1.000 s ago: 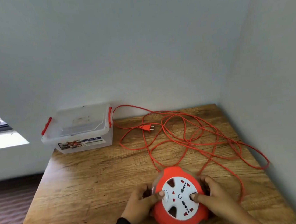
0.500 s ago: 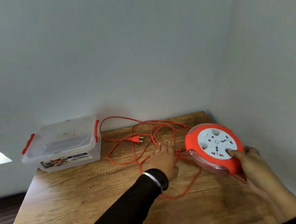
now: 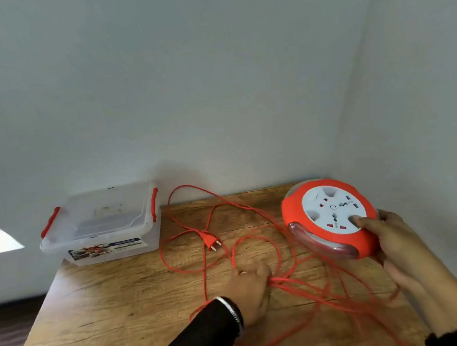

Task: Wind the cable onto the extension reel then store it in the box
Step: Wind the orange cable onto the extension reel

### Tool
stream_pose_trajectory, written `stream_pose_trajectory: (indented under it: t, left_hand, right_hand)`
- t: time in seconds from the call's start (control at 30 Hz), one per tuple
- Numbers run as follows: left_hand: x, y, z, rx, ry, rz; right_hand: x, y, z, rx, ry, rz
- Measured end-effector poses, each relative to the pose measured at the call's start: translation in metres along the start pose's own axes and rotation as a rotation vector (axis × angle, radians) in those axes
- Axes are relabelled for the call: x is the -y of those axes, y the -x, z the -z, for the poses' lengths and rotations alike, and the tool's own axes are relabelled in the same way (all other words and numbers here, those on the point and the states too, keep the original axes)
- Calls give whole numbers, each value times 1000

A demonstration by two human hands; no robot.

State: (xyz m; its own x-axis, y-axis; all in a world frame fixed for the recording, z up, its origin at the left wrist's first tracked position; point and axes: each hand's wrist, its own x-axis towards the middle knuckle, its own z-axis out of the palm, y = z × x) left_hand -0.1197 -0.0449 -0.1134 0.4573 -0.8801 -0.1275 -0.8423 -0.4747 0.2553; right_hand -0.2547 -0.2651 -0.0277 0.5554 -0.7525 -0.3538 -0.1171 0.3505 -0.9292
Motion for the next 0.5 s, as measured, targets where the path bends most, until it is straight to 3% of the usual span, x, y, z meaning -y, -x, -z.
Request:
stream_pose_trajectory:
  t: [0.07, 0.2, 0.37, 0.43, 0.5]
  left_hand:
    - [0, 30, 38, -79, 284, -29]
    - [13, 78, 128, -86, 924, -3]
    - [86, 127, 212, -290, 1634, 70]
    - [119, 140, 224, -465, 1747, 219]
    - [148, 142, 215, -631, 1671, 512]
  right_hand:
    - [13, 1, -11, 51, 11, 26]
    - [51, 3, -37, 161, -2, 93]
    - [92, 18, -86, 250, -59, 179]
    - [97, 26, -108, 298, -113, 179]
    - [95, 32, -128, 333, -132, 175]
